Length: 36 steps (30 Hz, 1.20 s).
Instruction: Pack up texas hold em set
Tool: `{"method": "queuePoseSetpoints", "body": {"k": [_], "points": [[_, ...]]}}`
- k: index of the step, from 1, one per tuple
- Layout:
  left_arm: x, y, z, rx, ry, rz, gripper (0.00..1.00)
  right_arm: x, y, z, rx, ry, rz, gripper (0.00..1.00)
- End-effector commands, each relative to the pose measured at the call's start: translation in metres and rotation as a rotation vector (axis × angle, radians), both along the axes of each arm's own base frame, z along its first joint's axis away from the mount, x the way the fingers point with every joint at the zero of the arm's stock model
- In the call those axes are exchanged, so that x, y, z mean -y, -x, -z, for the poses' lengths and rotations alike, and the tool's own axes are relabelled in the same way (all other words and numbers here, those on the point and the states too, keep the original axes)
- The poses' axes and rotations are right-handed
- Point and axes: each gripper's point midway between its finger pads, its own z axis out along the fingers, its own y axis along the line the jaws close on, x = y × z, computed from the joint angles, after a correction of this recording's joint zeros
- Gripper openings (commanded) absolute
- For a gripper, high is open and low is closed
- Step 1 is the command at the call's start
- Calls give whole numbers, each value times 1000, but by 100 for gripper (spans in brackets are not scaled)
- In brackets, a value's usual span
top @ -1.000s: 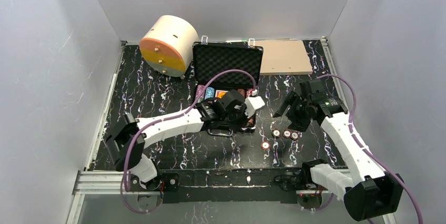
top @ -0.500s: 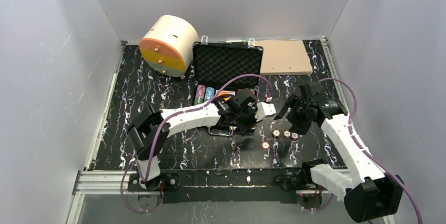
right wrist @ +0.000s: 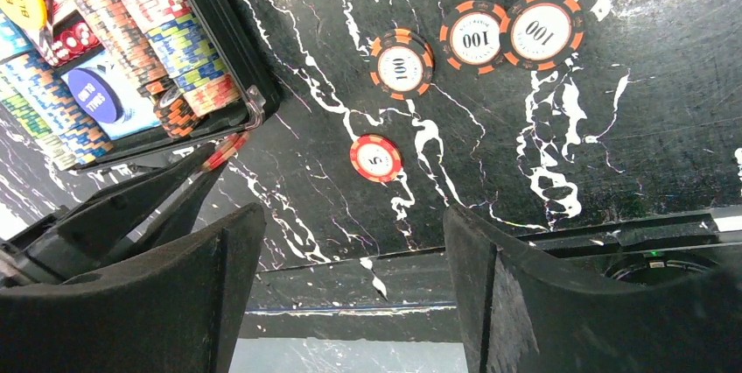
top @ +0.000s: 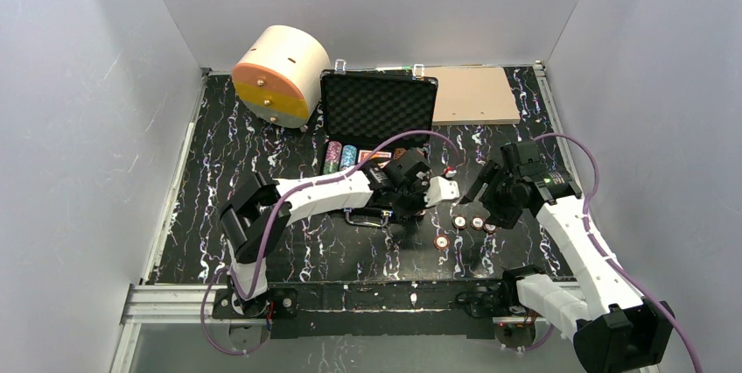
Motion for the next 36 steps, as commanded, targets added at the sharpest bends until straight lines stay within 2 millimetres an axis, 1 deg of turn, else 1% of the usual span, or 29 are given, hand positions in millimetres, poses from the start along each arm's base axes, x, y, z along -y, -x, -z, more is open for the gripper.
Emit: {"method": "queuePoseSetpoints", "body": {"k": [1, 3, 6, 7, 9, 11, 13, 17, 21, 24, 27, 31, 36], "points": [[8, -17, -22, 56, 24, 19, 0, 6, 1, -3, 14, 24, 0, 83], [10, -20, -30, 60, 35, 22, 0, 7, 3, -1, 8, 29, -2, 83], [14, -23, -36, 62, 42, 28, 0, 6, 4, 0, 5, 25, -13, 83], [14, -23, -36, 57, 38, 34, 0, 6, 5, 0, -4, 26, -16, 83], [15, -22, -33, 49, 33, 46, 0, 7, 4, -1, -4, 36, -23, 83], [13, -20, -26, 40, 15, 63, 0, 8, 4, -1, 0, 42, -25, 83], [9, -18, -21, 27, -10, 76, 0, 13, 3, 0, 8, 66, -13, 83], [5, -11, -15, -3, -29, 120, 0, 12, 5, 7, 0, 62, -13, 84], [2, -14, -13, -4, -49, 124, 0, 11, 5, 9, -12, 64, -22, 83], [0, -18, -10, -8, -56, 121, 0, 12, -1, 10, -1, 72, -25, 84], [-2, -17, -8, -19, -74, 120, 0, 8, -4, 8, -12, 65, -37, 83], [-1, -30, -11, 45, -63, 90, 0, 10, -9, 9, -6, 79, -37, 84], [11, -39, -33, 83, -7, 85, 0, 7, -8, 13, -19, 65, -36, 83]]}}
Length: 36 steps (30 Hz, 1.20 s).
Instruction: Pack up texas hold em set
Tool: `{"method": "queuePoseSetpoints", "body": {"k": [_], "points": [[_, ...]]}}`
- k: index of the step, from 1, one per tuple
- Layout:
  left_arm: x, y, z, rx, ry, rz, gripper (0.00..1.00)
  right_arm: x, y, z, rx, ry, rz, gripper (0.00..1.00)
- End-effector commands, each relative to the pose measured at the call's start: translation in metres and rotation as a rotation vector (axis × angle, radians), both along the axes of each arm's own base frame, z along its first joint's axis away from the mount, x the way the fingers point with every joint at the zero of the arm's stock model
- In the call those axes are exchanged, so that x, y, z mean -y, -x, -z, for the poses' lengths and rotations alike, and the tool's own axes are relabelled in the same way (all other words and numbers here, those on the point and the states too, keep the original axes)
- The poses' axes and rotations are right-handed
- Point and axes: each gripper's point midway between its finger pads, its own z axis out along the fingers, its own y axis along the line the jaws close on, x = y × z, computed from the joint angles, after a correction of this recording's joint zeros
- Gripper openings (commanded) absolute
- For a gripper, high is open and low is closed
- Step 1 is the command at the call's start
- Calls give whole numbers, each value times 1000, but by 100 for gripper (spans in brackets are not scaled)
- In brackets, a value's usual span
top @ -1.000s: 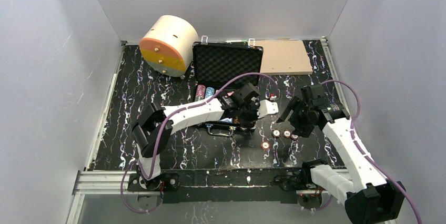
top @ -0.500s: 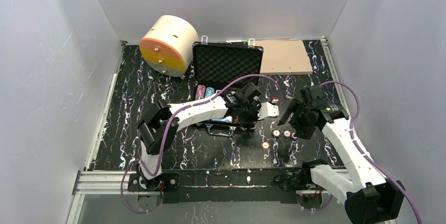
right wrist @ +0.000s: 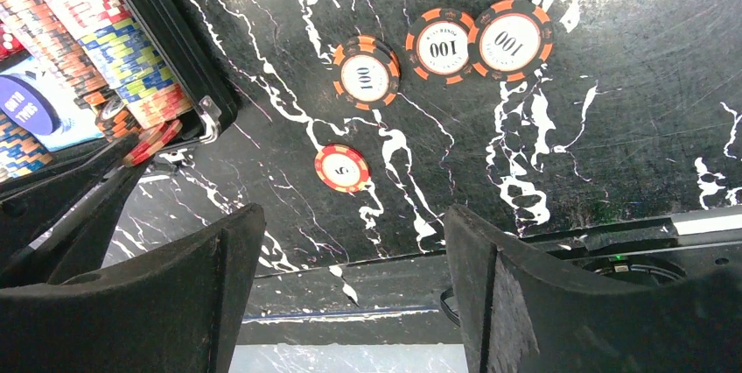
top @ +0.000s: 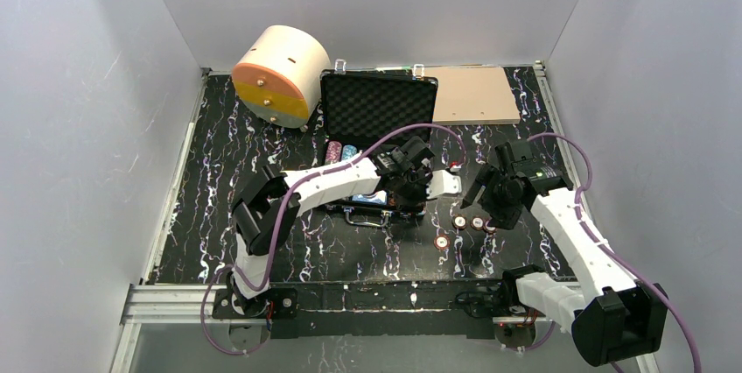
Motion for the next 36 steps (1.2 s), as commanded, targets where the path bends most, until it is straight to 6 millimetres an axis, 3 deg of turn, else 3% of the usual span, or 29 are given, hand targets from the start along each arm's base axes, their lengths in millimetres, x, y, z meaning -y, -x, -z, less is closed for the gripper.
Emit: {"method": "queuePoseSetpoints", "body": {"k": [1, 15, 18, 22, 25, 30, 36], "points": [[11, -17, -30, 62, 68, -3, 0, 0, -9, -5, 39, -3, 2, 83], [-4, -12, 7, 11, -34, -6, 4, 3, 1, 3, 21, 1, 6, 84], [-6, -15, 15, 0, -66, -50, 8, -2, -1, -1, 3, -12, -17, 83], [-8, -20, 18, 10, -74, -80, 26, -2, -8, -6, 15, -8, -22, 83], [-3, -25, 7, 31, -49, -89, 35, -5, -9, -5, 19, -25, -15, 83], [4, -28, -14, 42, 16, -101, 41, -11, -6, -2, 7, -63, -13, 82], [7, -33, -66, 48, 186, -155, 50, -17, -13, -5, 45, -91, -30, 82]]}}
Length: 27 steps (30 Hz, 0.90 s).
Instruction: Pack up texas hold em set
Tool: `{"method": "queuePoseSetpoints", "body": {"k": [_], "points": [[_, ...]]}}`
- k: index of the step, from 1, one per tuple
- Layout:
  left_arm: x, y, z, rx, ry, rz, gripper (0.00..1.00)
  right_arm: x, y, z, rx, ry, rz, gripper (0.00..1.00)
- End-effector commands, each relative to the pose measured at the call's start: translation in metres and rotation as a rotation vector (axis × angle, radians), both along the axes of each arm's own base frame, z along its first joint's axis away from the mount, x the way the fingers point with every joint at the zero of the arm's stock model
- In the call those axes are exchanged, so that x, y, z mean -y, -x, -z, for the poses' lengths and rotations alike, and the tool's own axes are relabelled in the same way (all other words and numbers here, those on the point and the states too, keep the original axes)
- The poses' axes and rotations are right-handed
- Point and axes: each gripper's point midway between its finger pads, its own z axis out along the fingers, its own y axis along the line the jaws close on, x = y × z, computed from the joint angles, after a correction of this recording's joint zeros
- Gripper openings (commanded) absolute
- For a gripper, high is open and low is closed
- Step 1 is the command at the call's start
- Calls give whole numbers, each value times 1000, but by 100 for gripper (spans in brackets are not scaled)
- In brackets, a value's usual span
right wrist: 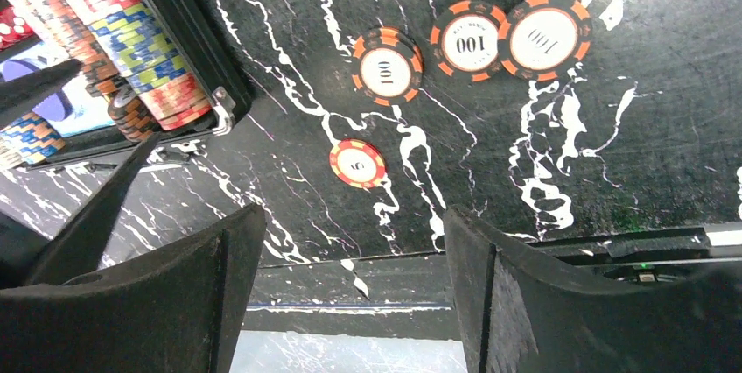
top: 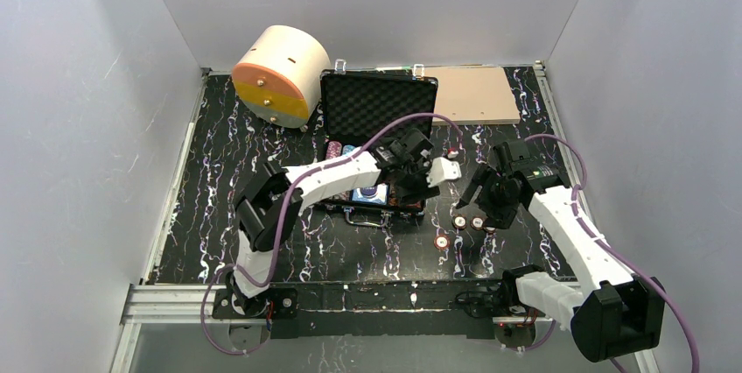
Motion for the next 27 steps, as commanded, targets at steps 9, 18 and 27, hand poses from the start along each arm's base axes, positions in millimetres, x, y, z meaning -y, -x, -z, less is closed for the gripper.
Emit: {"method": "queuePoseSetpoints", "body": {"k": [9, 18, 27], "points": [[-18, -1, -138, 122, 465, -196, 62, -10, 7, 27, -73, -32, -28, 76], [-73, -20, -188, 179, 845, -734, 98, -30, 30, 53, -154, 48, -20, 77], [-94, -5, -148, 69, 719, -860, 98, -45, 30, 71, -190, 252, -3, 77]]}}
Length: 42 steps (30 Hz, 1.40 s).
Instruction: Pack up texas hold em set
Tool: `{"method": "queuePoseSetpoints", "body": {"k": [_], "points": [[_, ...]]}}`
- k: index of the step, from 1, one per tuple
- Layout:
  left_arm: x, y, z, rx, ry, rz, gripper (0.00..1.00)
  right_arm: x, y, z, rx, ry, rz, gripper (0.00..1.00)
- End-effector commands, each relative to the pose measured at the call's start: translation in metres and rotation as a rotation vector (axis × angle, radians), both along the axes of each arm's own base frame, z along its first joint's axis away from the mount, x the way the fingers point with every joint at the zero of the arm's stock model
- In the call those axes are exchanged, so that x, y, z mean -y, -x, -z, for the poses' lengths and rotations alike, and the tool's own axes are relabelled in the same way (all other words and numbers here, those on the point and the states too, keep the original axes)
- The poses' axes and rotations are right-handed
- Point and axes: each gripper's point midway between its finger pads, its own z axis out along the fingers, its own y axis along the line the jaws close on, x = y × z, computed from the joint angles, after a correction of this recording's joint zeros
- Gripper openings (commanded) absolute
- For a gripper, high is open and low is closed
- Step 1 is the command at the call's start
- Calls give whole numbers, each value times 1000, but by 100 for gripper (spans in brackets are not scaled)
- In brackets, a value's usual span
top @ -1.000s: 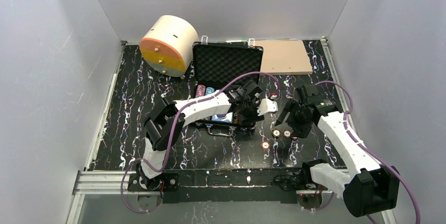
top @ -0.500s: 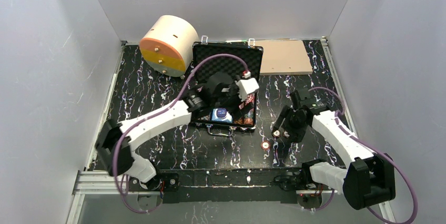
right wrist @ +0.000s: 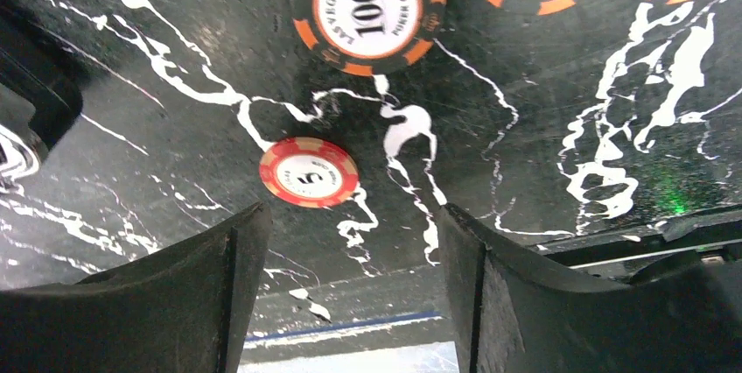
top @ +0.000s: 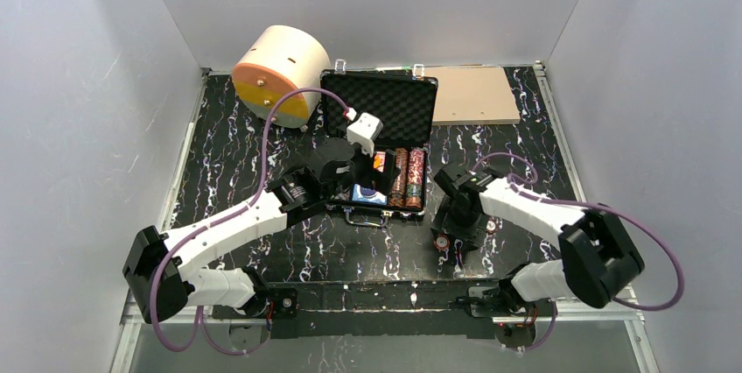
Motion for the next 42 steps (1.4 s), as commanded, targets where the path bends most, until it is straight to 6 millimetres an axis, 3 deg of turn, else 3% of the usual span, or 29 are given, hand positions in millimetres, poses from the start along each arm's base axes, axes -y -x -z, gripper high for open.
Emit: {"method": "queuePoseSetpoints", "body": {"k": [1, 14, 18, 22, 34, 42], "points": [[-13, 4, 11, -71, 4, -73, 98, -7, -16, -3, 46, 86, 69, 76], [-6, 16, 24, -134, 15, -19, 98, -20, -27, 8, 56, 104, 23, 72], [-7, 19, 29, -152, 23, -18, 98, -18, -23, 15, 32, 119, 11, 62], [-6, 22, 33, -170, 27, -11, 98, -14, -19, 20, 17, 130, 11, 59], [-4, 26, 40, -196, 29, 4, 98, -16, 8, 48, -73, 67, 20, 64], [-4, 30, 47, -218, 33, 11, 98, -6, 12, 51, -104, 128, 12, 50]]}}
